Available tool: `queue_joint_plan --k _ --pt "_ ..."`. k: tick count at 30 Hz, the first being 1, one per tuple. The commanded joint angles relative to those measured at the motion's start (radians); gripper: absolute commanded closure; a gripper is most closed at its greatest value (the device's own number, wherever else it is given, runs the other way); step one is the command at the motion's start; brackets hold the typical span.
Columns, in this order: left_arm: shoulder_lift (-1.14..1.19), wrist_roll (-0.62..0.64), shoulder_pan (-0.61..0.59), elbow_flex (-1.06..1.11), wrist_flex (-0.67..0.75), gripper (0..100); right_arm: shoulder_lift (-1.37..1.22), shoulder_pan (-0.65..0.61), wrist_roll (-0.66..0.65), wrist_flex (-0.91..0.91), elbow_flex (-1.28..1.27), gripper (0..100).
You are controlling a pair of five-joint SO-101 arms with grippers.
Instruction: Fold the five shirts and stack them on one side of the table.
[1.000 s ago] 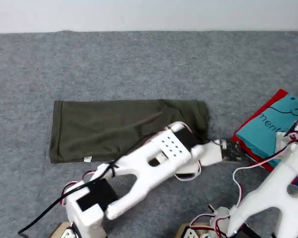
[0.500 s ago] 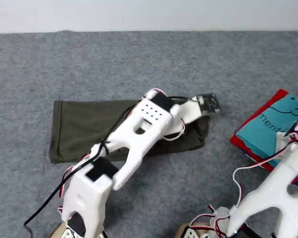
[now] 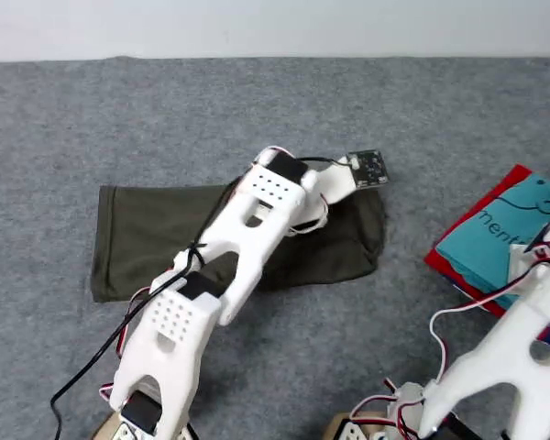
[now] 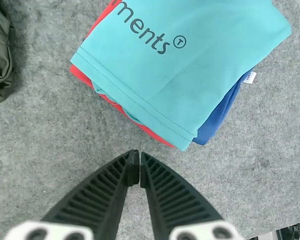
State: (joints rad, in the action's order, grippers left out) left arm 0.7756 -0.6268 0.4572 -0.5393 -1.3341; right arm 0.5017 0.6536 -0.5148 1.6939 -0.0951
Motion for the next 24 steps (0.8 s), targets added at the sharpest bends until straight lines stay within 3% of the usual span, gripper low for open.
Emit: queue_joint_plan --k 1,6,13,18,24 --pt "-0.021 -0.035 -0.046 -0.050 0.012 87 0.027 0.010 -0.009 -0.005 0.008 98.8" --pt "-0.061 -0.028 -0.066 -0.197 -0.140 88 0.030 0.012 -0.011 -0.005 0.008 98.8" --pt "-0.074 -0.003 0.040 -0.427 -0.422 88 0.030 0.012 -0.011 -0.005 0.008 98.8" --pt "-0.083 0.077 0.066 -0.412 -0.422 88 0.030 0.012 -0.011 -0.004 0.008 98.8" --pt "-0.112 0.241 -0.049 -0.395 -0.422 93 0.031 0.015 -0.011 -0.004 0.009 98.8"
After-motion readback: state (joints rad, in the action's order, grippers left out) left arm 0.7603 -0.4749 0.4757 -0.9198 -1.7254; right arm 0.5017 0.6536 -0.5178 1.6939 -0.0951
